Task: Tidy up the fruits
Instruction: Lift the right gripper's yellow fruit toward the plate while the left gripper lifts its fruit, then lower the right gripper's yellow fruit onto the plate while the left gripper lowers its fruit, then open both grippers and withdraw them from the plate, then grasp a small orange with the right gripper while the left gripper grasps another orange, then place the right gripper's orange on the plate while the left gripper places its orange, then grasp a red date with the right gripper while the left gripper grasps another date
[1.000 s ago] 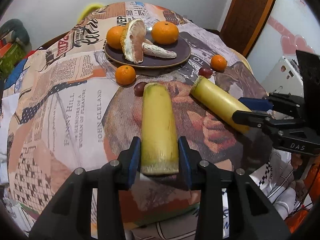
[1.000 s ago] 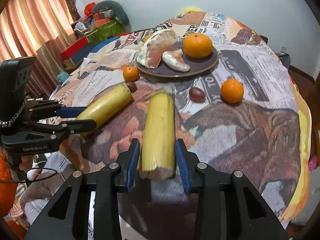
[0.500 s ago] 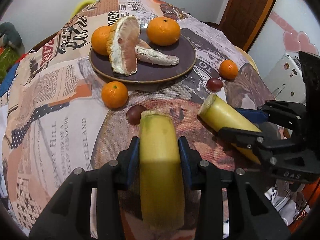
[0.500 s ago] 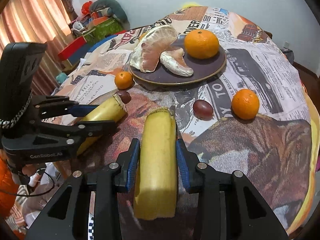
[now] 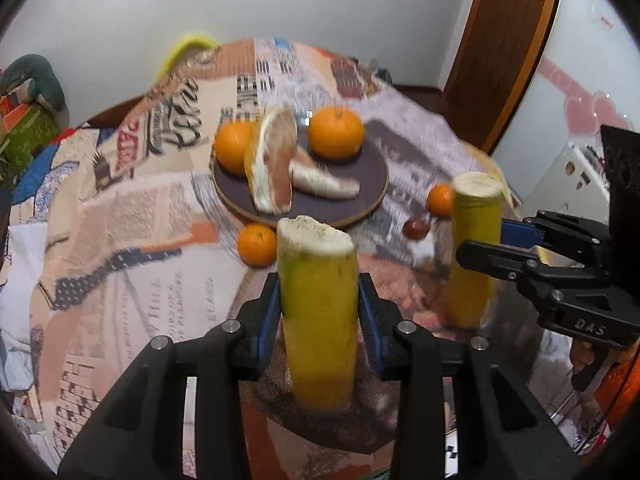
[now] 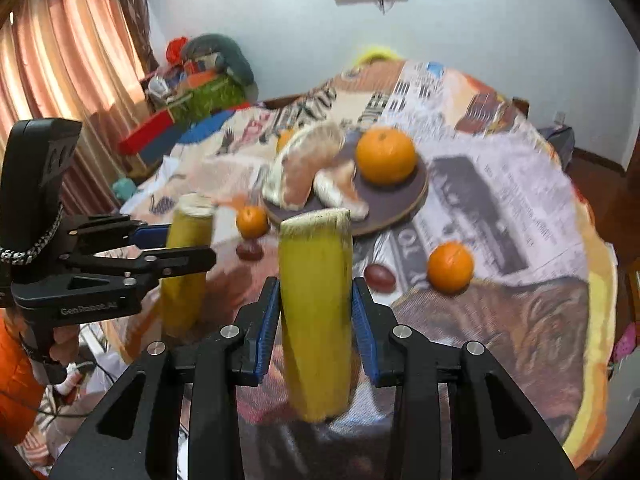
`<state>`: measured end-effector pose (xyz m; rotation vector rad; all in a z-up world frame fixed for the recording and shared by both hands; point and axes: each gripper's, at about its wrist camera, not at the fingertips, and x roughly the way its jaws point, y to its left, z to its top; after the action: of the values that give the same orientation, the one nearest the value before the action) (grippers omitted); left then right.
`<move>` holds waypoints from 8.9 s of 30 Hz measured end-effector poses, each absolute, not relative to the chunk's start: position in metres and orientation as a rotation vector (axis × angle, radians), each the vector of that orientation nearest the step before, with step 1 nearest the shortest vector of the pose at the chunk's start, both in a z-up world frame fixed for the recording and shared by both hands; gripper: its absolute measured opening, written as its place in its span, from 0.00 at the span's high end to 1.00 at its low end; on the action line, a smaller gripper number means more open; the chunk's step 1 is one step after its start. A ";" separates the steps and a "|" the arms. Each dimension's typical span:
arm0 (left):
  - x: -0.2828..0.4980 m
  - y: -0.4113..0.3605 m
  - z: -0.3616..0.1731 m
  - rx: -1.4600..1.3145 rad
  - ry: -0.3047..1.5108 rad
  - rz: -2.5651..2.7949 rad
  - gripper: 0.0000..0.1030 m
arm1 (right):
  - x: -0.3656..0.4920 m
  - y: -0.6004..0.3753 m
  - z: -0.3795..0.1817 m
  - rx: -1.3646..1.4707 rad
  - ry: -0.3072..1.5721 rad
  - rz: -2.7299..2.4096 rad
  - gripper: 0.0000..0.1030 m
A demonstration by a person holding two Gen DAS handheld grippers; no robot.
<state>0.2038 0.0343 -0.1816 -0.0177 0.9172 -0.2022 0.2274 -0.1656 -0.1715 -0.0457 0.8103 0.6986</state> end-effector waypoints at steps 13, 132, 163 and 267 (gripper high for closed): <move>0.223 0.029 -0.146 -0.052 0.810 -0.204 0.65 | 0.249 -0.177 -0.139 0.011 0.705 0.651 0.70; 0.248 0.070 -0.158 -0.096 0.811 -0.084 0.54 | 0.282 -0.187 -0.140 -0.087 0.699 0.588 0.48; 0.266 0.071 -0.239 -0.149 0.967 -0.090 0.51 | 0.290 -0.208 -0.212 -0.041 0.876 0.531 0.58; 0.223 0.066 -0.181 -0.148 0.881 -0.077 0.41 | 0.267 -0.188 -0.166 -0.077 0.764 0.606 0.62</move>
<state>0.2232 0.0661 -0.1807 -0.1483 0.8806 -0.0775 0.2666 -0.1876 -0.1664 -0.0772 0.7645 0.6058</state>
